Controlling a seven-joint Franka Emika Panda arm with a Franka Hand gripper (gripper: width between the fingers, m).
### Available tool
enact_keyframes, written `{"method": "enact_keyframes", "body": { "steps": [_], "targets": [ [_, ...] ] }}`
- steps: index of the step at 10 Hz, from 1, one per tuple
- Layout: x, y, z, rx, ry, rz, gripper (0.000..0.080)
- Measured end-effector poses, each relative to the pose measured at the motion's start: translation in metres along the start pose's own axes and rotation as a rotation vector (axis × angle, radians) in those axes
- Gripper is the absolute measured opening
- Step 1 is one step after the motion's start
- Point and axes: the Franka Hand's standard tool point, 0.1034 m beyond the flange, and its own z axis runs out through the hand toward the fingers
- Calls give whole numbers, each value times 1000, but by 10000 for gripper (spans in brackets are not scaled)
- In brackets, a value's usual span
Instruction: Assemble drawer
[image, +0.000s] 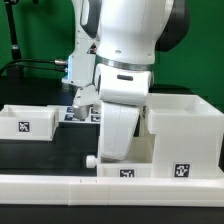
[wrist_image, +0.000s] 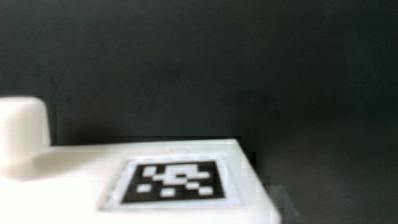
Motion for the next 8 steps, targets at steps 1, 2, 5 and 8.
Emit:
{"method": "enact_keyframes", "body": {
  "steps": [1, 2, 5, 8],
  "targets": [
    [0, 0, 0, 0, 0, 0, 44],
    [0, 0, 0, 0, 0, 2, 221],
    [2, 2, -14, 1, -3, 6, 539],
    [-8, 3, -38, 17, -16, 11, 644]
  ]
}}
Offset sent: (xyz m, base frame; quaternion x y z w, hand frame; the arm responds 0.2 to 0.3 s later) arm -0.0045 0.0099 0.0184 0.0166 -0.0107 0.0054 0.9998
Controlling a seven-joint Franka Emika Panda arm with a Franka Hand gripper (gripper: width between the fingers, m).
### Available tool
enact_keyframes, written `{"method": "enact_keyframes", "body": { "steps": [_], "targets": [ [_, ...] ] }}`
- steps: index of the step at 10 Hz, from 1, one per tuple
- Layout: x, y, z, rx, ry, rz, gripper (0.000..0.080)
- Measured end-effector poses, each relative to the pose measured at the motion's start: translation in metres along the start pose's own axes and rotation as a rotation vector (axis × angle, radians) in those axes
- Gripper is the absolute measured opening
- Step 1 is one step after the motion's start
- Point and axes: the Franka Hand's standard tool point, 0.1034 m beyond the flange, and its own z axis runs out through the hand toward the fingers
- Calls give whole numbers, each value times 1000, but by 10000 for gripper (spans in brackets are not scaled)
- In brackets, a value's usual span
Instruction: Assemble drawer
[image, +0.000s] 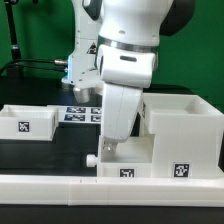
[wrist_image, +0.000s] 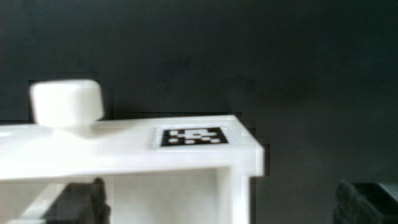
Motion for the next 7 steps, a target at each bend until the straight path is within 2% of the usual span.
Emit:
{"method": "enact_keyframes", "body": {
  "steps": [1, 3, 5, 6, 7],
  "targets": [
    [-9, 1, -7, -5, -2, -3, 644],
    [-34, -1, -6, 3, -6, -25, 649],
    [-57, -5, 4, 9, -6, -33, 649],
    [-65, -7, 13, 10, -3, -19, 649],
    [-65, -7, 13, 14, -3, -14, 649]
  ]
}}
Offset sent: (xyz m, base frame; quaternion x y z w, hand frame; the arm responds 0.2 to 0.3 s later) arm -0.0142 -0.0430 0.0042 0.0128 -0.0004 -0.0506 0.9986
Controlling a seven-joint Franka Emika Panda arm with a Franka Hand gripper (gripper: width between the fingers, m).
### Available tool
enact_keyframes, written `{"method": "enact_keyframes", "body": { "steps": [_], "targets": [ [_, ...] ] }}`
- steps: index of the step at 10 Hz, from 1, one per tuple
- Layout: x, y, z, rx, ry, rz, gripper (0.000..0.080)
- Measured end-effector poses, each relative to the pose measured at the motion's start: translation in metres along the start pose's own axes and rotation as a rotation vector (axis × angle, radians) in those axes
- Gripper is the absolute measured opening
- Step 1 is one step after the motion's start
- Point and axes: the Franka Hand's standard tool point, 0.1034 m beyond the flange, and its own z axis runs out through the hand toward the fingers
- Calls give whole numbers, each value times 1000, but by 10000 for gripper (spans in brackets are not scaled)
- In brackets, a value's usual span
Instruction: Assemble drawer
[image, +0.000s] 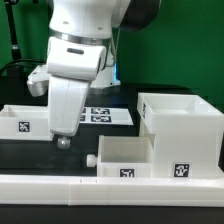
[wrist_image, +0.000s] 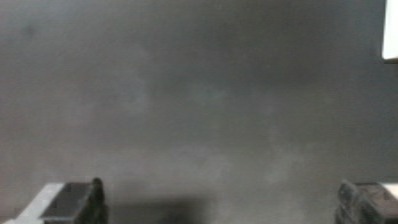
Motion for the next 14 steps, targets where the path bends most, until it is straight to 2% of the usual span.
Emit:
{"method": "enact_keyframes", "body": {
  "steps": [11, 12, 14],
  "targets": [
    [-1, 0, 1, 2, 0, 0, 649],
    [-5, 3, 2, -13, 5, -64, 649],
    [-7, 6, 6, -13, 15, -142, 649]
  ]
}}
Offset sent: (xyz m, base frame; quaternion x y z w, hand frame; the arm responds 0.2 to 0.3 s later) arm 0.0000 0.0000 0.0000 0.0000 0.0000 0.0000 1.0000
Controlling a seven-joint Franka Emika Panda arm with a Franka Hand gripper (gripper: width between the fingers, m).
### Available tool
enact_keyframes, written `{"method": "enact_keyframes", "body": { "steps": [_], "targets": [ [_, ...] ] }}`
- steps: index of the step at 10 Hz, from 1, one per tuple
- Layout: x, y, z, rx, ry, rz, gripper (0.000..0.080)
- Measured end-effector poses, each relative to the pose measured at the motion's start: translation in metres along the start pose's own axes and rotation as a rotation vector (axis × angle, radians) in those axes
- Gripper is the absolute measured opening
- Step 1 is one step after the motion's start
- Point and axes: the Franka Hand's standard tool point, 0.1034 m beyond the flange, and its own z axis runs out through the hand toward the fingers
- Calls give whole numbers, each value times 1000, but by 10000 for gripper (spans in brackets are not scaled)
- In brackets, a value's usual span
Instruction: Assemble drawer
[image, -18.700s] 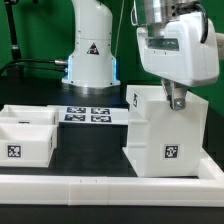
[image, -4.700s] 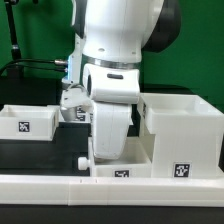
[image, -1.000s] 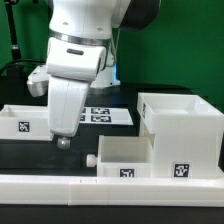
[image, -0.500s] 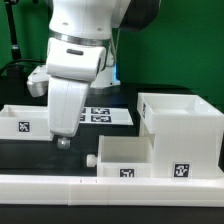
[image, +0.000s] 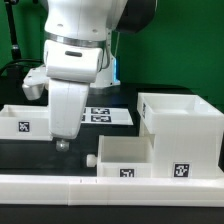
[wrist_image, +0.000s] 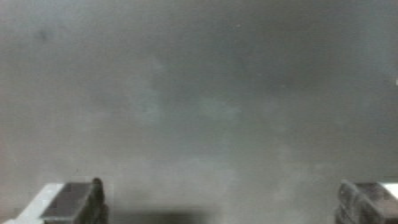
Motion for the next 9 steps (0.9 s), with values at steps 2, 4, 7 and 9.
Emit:
{"method": "enact_keyframes", "body": {
  "steps": [2, 4, 7, 9],
  "targets": [
    [-6, 0, 6, 28, 36, -45, 649],
    [-26, -5, 7, 30, 114, -32, 649],
    [-37, -13, 11, 51, 196, -14, 649],
    [-18, -9, 10, 53, 208, -15, 649]
  ]
}}
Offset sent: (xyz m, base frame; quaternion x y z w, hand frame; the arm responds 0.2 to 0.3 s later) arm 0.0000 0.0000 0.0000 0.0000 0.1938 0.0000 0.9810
